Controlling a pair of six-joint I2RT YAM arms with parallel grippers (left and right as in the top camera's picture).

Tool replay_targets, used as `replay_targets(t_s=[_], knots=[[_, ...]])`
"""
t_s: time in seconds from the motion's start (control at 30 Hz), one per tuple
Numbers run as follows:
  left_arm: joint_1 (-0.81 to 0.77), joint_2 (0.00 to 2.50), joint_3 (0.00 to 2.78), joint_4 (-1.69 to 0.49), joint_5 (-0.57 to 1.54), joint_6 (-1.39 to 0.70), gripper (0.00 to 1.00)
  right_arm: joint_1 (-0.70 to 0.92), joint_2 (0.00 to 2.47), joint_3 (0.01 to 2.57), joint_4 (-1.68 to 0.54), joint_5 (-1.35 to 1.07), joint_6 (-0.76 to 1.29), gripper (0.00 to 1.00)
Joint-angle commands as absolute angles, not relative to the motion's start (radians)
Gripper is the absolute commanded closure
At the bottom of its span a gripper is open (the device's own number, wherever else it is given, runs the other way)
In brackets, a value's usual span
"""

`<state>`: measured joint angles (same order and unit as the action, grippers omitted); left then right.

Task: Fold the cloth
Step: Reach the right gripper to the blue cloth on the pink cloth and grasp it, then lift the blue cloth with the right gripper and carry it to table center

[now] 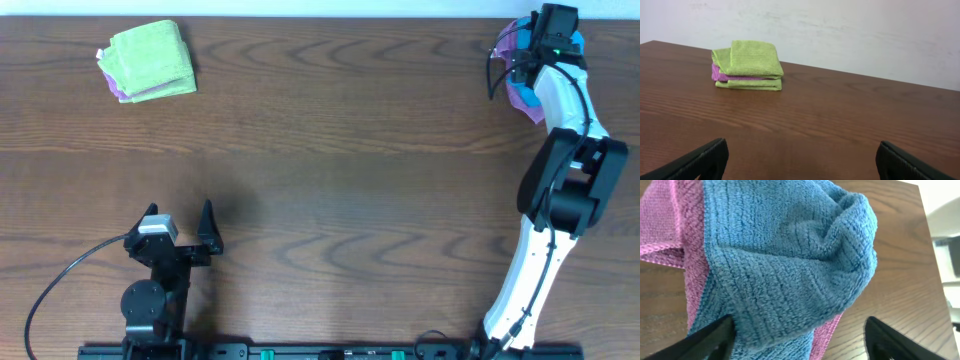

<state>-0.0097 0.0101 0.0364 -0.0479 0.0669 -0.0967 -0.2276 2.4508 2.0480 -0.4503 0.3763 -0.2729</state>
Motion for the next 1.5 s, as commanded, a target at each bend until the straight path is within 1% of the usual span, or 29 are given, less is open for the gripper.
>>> replay_targets(t_s=[0.0, 0.13, 0.17, 0.2, 0.23, 0.3, 0.4, 0.43, 0.6, 0.7, 0.8, 1.03, 1.2, 1.4, 1.47], knots=[[-0.014, 0.004, 0.005, -0.073, 0.052, -0.082, 0.05, -0.216, 2.463, 2.068, -0.440, 0.398, -0.278, 0.25], [-0.014, 0.004, 0.005, -0.073, 0.052, -0.082, 0.05, -0.216, 2.463, 2.068, -0.421, 0.422, -0.278, 0.40], [-0.014, 0.004, 0.005, -0.073, 0.052, -0.082, 0.05, -0.216, 2.463, 2.068, -0.417, 0.422, -0.278, 0.50], [-0.014, 0.004, 0.005, -0.073, 0.052, -0.082, 0.05, -0.216, 2.463, 2.068, -0.412, 0.422, -0.278, 0.66], [-0.014, 0.004, 0.005, -0.073, 0.052, -0.082, 0.05, -0.216, 2.463, 2.068, -0.410, 0.422, -0.278, 0.73], [-0.014, 0.004, 0.005, -0.073, 0.052, -0.082, 0.05, -0.215, 2.463, 2.068, -0.408, 0.422, -0.278, 0.78], [-0.014, 0.004, 0.005, -0.073, 0.052, -0.082, 0.05, -0.215, 2.463, 2.068, -0.408, 0.422, -0.277, 0.95], [-0.014, 0.004, 0.005, -0.073, 0.052, -0.082, 0.04, -0.214, 2.463, 2.068, -0.409, 0.422, -0.277, 0.99], [-0.014, 0.004, 0.005, -0.073, 0.052, -0.082, 0.05, -0.186, 2.461, 2.069, -0.443, 0.433, -0.278, 0.99], [-0.014, 0.004, 0.005, -0.073, 0.052, -0.082, 0.05, -0.134, 2.451, 2.082, -0.496, 0.493, -0.278, 0.99], [-0.014, 0.004, 0.005, -0.073, 0.052, -0.082, 0.05, -0.060, 2.413, 2.086, -0.551, 0.500, -0.278, 0.99], [-0.014, 0.004, 0.005, -0.073, 0.052, -0.082, 0.04, 0.057, 2.300, 2.086, -0.657, 0.361, -0.262, 0.99], [-0.014, 0.004, 0.005, -0.073, 0.052, -0.082, 0.05, 0.187, 2.172, 2.086, -0.841, 0.215, -0.258, 0.99], [-0.014, 0.004, 0.005, -0.073, 0.052, -0.082, 0.04, 0.369, 2.041, 2.086, -1.059, 0.183, -0.259, 0.98], [-0.014, 0.004, 0.005, -0.073, 0.052, -0.082, 0.05, 0.432, 2.012, 2.086, -1.147, 0.137, -0.259, 0.98]])
